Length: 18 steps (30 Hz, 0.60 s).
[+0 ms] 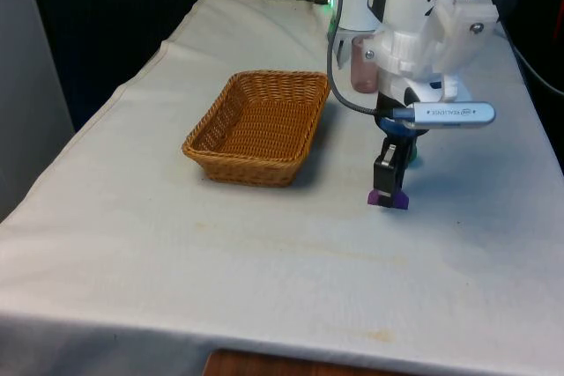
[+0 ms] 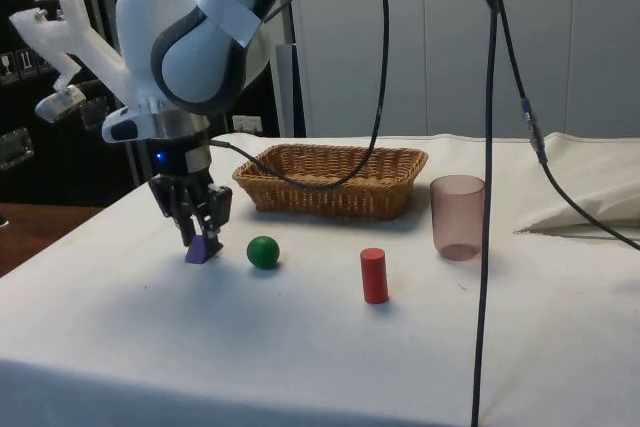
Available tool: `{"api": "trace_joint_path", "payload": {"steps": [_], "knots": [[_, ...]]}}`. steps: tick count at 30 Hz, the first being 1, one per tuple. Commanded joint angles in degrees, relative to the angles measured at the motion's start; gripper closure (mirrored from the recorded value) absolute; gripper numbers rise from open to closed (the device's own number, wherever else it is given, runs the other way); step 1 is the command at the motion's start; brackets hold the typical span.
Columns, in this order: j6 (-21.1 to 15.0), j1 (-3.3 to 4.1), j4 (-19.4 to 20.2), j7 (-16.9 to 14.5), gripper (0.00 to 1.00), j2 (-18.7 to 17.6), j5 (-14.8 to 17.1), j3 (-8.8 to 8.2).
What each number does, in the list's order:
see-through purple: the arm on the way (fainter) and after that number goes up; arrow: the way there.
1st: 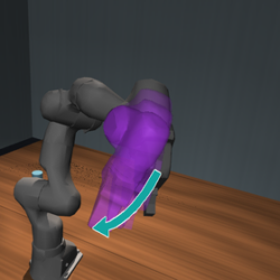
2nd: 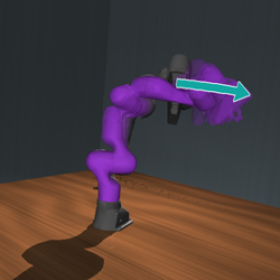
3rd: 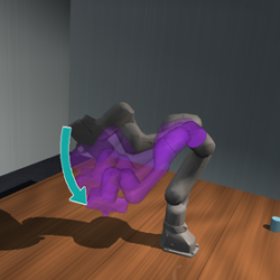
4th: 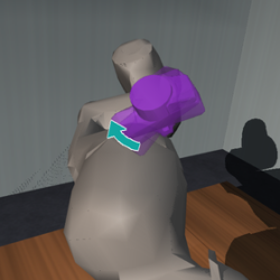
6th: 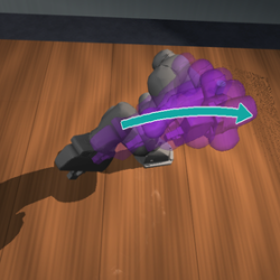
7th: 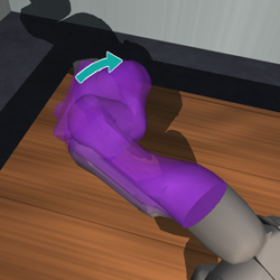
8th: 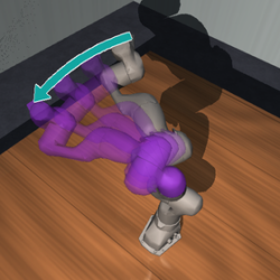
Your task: Pick up the triangular block and place it into the basket.
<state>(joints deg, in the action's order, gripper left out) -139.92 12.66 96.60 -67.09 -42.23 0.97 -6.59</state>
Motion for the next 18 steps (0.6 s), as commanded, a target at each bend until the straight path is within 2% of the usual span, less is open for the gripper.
{"api": "trace_joint_path", "payload": {"steps": [1,4,8,18], "knots": [[-0.40,-0.06,0.00,-0.23,0.55,-0.06,0.06,0.11],[-0.40,-0.06,-0.06,-0.29,0.67,-0.06,0.06,0.06],[-0.40,-0.06,-0.06,-0.29,0.67,-0.06,0.06,0.06],[1.95,0.17,0.34,-0.17,0.67,3.72,-0.23,-0.17]]}}
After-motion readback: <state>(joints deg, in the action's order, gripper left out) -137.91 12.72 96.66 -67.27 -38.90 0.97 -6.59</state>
